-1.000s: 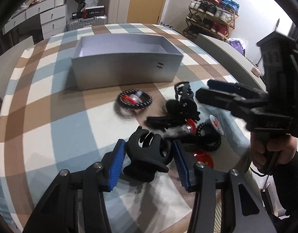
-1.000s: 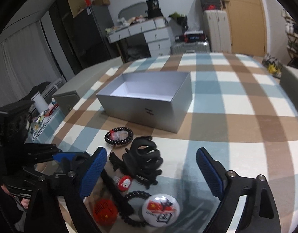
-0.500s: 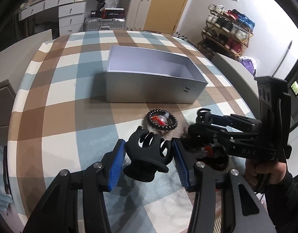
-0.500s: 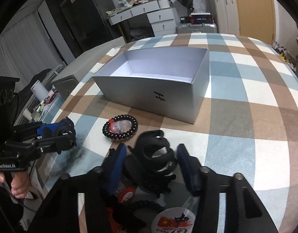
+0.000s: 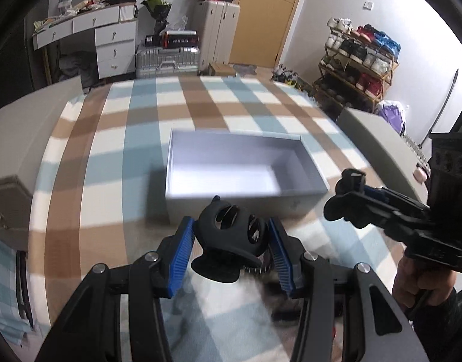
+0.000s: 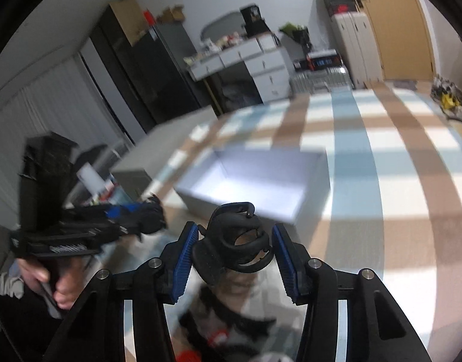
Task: Organize jewelry
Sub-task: 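Lower both claw clips into the silver box and open both tools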
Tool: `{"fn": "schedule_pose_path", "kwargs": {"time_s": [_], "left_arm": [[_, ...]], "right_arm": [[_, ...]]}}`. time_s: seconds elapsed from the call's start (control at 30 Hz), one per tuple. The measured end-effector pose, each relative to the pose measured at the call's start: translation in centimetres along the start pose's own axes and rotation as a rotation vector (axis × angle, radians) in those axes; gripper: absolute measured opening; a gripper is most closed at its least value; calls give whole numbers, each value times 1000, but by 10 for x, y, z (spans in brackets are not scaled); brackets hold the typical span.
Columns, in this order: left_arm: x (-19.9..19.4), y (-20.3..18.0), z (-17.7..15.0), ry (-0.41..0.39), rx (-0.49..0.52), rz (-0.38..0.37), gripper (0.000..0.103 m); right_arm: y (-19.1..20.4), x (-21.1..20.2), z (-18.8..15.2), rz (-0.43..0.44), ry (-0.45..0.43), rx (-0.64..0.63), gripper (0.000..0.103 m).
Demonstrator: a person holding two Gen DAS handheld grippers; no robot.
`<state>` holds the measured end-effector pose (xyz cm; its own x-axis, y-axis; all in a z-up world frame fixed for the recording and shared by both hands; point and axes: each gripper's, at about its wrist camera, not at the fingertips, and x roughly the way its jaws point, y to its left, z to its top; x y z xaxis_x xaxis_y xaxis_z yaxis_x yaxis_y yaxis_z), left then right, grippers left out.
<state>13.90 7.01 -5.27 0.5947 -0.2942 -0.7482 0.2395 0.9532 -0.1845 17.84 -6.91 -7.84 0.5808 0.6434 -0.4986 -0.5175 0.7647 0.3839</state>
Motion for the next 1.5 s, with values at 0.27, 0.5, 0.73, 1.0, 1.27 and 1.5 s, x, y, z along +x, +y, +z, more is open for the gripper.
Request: {"fn": "schedule_pose_path", "kwargs": {"time_s": [0.27, 0.5, 0.73, 1.0, 1.27, 1.5], "left_arm": [[14, 2, 39, -30, 23, -9, 43], [48, 12, 56, -2, 9, -55, 43], [68, 25, 52, 71, -26, -145, 43], [73, 27, 52, 85, -14, -125, 43], [77, 25, 54, 101, 0, -105, 44], [76, 21, 53, 142, 2, -125, 51]], "right_arm": [[-2, 13, 54, 31, -67, -24, 49], [-16, 47, 68, -9, -14, -40, 49], [-27, 76, 55, 2, 73, -28, 49], [-26, 93, 47, -43, 130, -34, 50], [-33, 96, 47, -60, 137, -2, 51], [-40, 78, 50, -30, 98, 77, 64]]}}
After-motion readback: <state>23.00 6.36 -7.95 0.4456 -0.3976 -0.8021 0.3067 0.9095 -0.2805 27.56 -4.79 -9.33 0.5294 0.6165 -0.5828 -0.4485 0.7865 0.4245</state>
